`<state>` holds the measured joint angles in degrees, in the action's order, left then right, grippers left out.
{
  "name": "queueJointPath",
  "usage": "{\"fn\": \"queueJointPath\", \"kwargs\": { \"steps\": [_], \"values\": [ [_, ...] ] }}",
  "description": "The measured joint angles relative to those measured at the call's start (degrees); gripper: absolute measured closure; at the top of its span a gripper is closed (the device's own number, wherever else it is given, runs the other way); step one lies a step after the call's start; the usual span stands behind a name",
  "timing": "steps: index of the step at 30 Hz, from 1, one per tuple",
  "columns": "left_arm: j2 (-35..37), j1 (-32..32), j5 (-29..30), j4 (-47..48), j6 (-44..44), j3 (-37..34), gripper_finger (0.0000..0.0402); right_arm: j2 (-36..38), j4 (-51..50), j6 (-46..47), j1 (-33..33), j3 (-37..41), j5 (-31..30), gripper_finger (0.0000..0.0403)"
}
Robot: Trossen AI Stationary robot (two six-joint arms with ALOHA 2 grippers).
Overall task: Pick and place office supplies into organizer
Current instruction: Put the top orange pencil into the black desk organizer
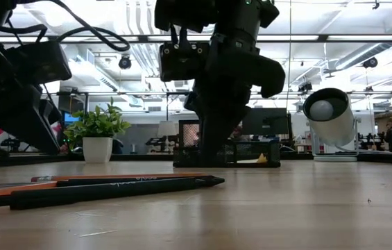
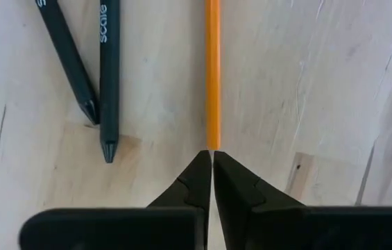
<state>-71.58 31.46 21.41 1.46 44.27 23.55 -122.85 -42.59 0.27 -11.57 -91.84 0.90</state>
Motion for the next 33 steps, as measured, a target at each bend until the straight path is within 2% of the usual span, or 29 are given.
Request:
{"fn": "queueJointPath", "kwargs": {
  "steps": [8, 24, 33],
  "values": [
    [0.2, 0.0, -0.09, 0.34, -0.07, 0.88, 0.0391, -0.02, 2.22, 0.09, -0.04, 0.49, -1.86, 0.0392],
    [0.87, 0.0, -0.11, 0.59, 0.13, 1.07, 0.0391, -0.04, 2.55, -0.24, -0.04, 2.13, -0.89, 0.0331],
    [0.87, 0.0, -0.08, 0.59, 0.13, 1.07, 0.0391, -0.04, 2.73, -0.69, 0.76, 2.83, 1.95, 0.0361]
  ]
}}
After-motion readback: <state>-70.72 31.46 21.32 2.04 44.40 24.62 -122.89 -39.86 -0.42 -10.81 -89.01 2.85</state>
